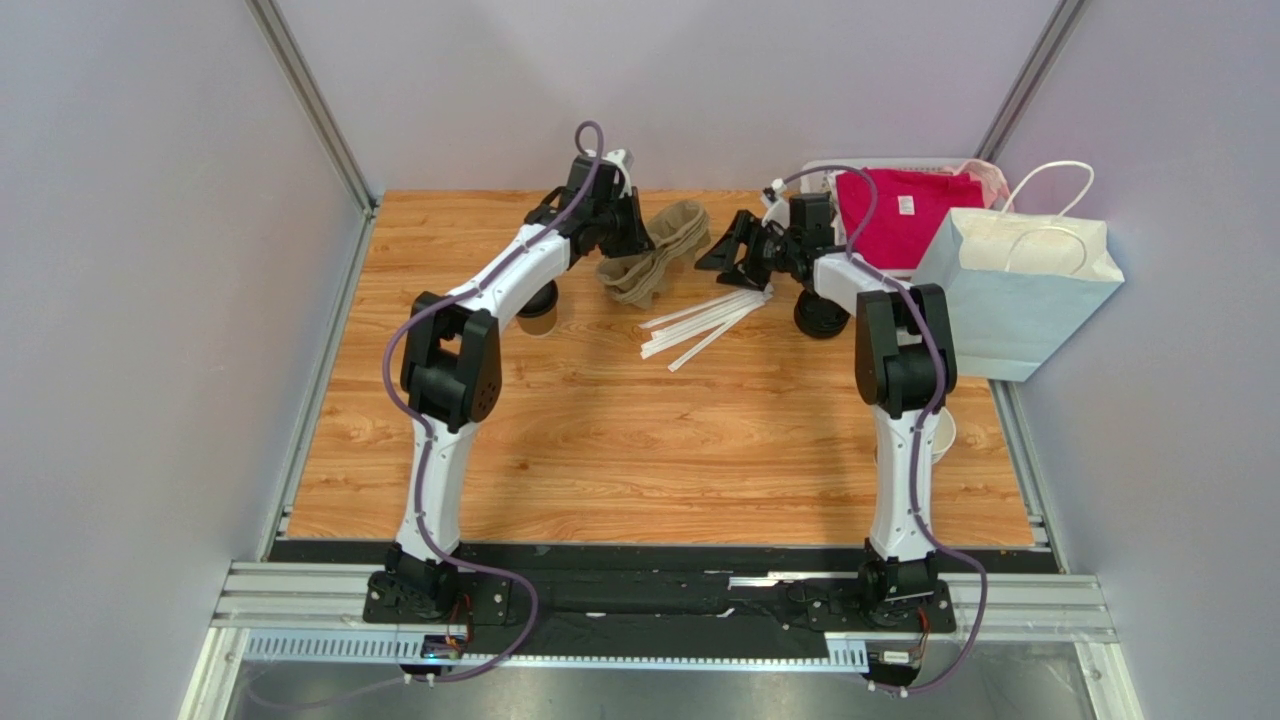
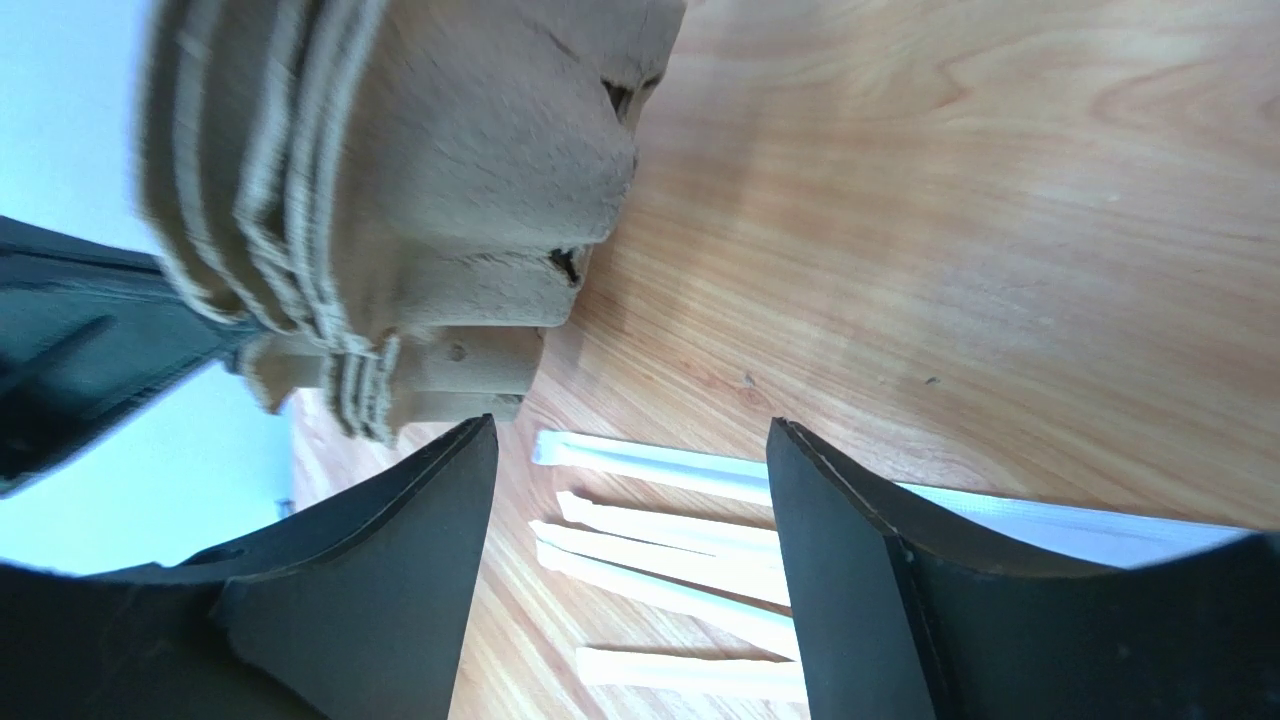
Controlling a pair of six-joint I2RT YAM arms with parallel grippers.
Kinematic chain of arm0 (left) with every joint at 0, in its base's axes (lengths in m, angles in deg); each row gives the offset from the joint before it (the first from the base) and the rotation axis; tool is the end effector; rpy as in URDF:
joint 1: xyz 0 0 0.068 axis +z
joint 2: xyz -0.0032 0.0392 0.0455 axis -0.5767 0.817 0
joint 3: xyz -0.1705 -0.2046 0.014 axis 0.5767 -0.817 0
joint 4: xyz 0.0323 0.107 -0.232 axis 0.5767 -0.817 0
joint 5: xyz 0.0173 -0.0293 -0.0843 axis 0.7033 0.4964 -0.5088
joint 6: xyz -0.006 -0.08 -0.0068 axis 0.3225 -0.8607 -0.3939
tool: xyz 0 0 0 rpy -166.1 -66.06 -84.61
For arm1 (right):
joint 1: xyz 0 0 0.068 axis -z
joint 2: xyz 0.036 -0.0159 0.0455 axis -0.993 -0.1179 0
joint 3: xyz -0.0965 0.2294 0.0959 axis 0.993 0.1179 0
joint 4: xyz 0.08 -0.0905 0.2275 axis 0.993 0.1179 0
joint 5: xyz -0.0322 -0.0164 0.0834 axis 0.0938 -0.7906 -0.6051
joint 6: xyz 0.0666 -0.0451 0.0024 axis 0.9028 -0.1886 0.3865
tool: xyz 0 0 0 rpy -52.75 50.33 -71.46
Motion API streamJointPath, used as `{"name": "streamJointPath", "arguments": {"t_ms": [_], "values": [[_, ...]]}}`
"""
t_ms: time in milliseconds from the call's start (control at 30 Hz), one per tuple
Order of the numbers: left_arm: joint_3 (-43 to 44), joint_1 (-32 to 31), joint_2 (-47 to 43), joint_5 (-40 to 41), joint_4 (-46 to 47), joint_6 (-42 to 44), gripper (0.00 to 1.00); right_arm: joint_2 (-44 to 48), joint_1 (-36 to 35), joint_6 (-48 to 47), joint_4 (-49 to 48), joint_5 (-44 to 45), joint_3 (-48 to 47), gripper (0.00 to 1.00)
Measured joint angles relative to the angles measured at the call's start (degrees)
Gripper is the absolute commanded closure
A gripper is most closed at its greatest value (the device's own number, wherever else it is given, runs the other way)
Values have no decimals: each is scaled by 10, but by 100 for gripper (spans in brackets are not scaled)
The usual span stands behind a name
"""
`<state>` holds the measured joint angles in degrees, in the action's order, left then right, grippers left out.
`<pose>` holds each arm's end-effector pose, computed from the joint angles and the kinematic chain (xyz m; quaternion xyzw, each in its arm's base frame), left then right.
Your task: Pack the takeout coffee
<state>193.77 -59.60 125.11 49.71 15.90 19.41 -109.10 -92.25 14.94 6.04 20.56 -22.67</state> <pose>0.4874 -0.2383 0.2302 0.0013 0.8868 -0.2989 0.3524 0.5064 0.1260 0.1422 0.0142 0.8620 0.4290 0.2696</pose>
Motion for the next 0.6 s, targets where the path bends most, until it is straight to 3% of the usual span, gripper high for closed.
{"name": "streamJointPath", "arguments": {"t_ms": [333,600], "values": [[0,-9,0,17,-5,14,100,0,1,124,-108,-18,9,34],[-1,-14,0,34,-6,14,100,-1,-13,183,-136,3,12,37]]}}
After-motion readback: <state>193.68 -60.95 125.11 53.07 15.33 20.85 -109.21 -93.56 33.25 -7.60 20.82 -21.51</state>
